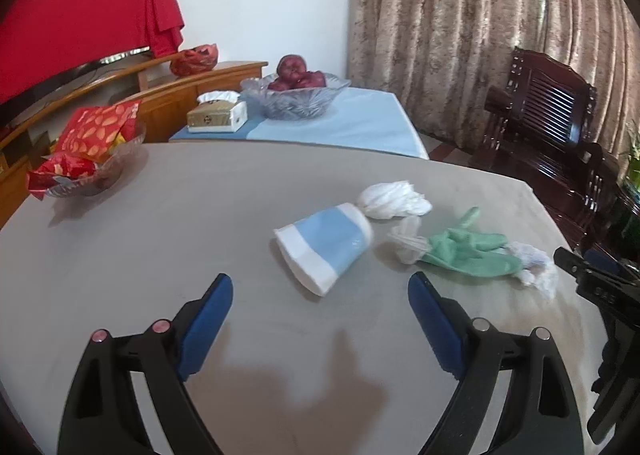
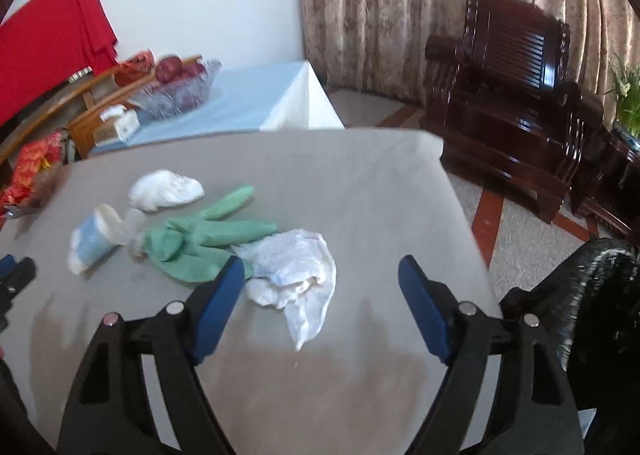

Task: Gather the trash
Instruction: 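Move both open tools back over the table items, then grasp the blue-white tube with the left tool while the right tool grasps the white plastic bag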

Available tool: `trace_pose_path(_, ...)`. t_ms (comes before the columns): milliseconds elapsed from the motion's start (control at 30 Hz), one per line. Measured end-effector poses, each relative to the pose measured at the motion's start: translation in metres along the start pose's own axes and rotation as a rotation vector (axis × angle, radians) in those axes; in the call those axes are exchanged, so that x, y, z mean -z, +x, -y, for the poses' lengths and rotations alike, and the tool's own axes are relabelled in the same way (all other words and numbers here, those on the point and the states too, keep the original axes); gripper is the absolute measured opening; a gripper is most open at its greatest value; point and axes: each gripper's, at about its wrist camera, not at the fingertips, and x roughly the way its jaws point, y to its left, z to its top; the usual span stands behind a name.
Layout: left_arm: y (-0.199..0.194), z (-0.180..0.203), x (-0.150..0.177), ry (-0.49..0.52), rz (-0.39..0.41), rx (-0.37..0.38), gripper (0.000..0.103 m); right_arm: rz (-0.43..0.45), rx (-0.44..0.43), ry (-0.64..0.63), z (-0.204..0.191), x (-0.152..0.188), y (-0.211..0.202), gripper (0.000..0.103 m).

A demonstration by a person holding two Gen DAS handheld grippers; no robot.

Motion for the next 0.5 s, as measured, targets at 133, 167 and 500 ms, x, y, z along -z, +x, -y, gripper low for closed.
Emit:
trace_pose_path(133, 0.018, -0.005, -0.004, -0.007, -0.019, -0.002, 0.088, -0.053, -0.002, 0.006, -0.002, 0.000, 0.029, 0.073)
trace_pose_path(167, 0.024, -0.005, -0.005, -0.010, -0.028, -0.001, 0.088, -0.061, -0.004, 0.006, -0.002, 0.000, 0.033, 0.072)
trace_pose_path(500, 0.074, -0.002, -0.012, -0.068, -0.104, 0.035, 0.082, -0.133, -0.114, -0.024, -0.011, 0.007, 0.050, 0.026)
